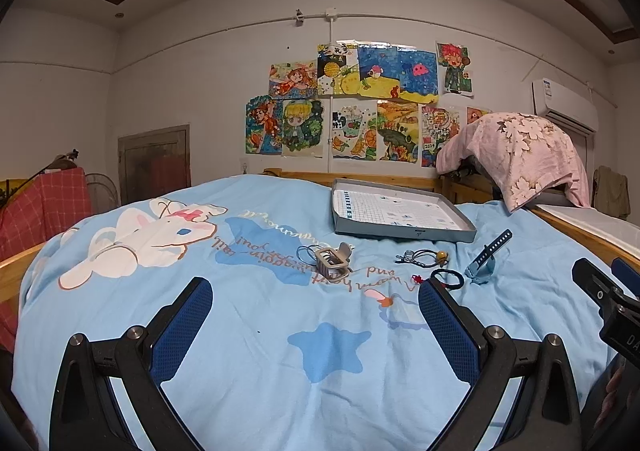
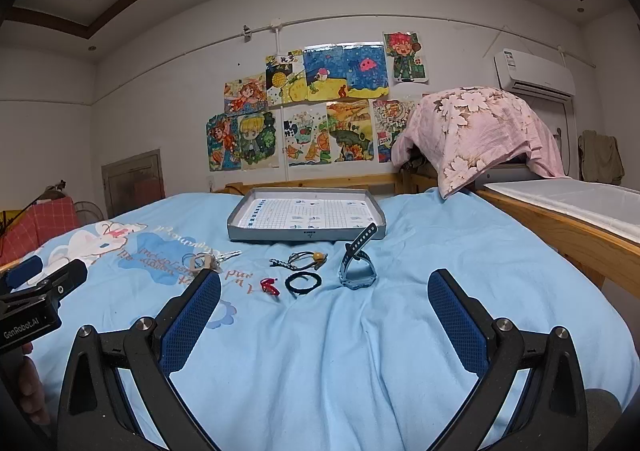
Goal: Organize jewelry
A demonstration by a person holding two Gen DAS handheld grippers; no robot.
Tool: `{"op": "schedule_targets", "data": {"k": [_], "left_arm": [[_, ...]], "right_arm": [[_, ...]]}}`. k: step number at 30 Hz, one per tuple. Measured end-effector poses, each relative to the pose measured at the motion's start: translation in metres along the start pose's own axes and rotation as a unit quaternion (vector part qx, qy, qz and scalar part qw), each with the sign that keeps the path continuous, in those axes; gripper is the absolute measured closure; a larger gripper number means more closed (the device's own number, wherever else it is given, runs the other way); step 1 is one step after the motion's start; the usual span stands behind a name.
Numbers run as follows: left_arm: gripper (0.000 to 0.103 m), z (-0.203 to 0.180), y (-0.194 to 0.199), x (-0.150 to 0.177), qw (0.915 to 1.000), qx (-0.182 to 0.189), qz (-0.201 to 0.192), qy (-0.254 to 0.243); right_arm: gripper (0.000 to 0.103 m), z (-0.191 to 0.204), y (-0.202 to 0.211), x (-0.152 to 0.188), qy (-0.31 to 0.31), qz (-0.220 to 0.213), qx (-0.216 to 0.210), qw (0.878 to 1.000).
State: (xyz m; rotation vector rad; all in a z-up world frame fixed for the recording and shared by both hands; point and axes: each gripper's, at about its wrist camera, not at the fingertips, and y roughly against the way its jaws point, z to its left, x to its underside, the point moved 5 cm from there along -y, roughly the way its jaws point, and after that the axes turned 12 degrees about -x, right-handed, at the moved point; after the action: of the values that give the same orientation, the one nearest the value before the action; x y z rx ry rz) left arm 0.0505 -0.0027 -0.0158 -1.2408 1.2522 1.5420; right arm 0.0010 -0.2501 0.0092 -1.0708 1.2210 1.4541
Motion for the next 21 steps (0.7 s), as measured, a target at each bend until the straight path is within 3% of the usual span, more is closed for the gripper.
{"op": "schedule_targets", "data": {"k": [21], "left_arm": [[0.0, 0.016, -0.009, 0.004, 0.9999, -0.006, 0.011, 0.01]], "right_arm": [[0.001, -0.002, 0.002, -0.001, -0.003, -0.002, -0.004, 1.0]]}}
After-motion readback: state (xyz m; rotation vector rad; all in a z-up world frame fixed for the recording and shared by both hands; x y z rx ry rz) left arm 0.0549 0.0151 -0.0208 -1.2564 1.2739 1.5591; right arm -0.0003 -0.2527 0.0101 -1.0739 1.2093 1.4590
